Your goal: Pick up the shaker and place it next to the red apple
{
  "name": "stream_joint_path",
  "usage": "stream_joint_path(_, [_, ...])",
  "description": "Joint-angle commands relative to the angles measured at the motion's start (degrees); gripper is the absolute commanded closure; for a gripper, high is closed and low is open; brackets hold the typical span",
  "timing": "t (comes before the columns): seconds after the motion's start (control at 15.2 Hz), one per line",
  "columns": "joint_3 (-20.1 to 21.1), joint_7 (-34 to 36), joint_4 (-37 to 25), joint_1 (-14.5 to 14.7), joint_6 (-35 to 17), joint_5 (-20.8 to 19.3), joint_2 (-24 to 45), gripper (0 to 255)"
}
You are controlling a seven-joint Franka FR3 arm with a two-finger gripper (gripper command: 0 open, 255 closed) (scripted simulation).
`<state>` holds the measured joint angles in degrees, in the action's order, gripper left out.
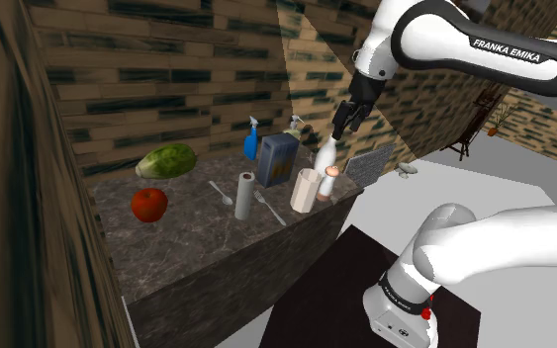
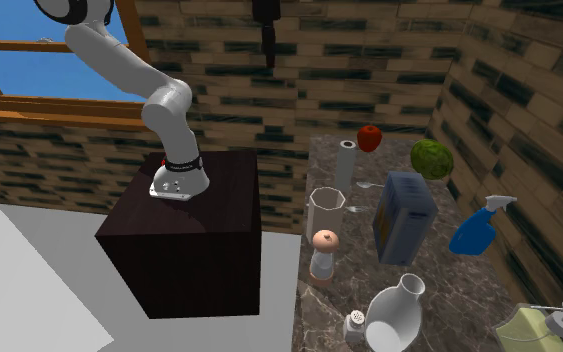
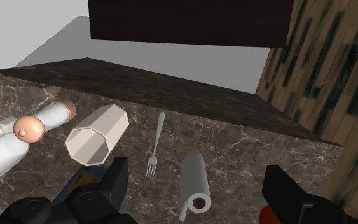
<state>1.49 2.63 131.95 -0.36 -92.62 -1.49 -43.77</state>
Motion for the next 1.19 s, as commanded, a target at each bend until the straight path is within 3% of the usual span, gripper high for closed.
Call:
stream_joint_path(0.0, [0.0, 0.0, 0.0, 0.0, 0.0, 0.0, 0.0, 0])
stream_joint_path(0.59, [-8.1, -6.4, 5.54, -3.63, -13.06, -3.88, 7.28, 0])
stream_joint_path(1.12, [-15.44, -12.38, 5.83, -6.15, -24.7, -5.29, 18.37, 0])
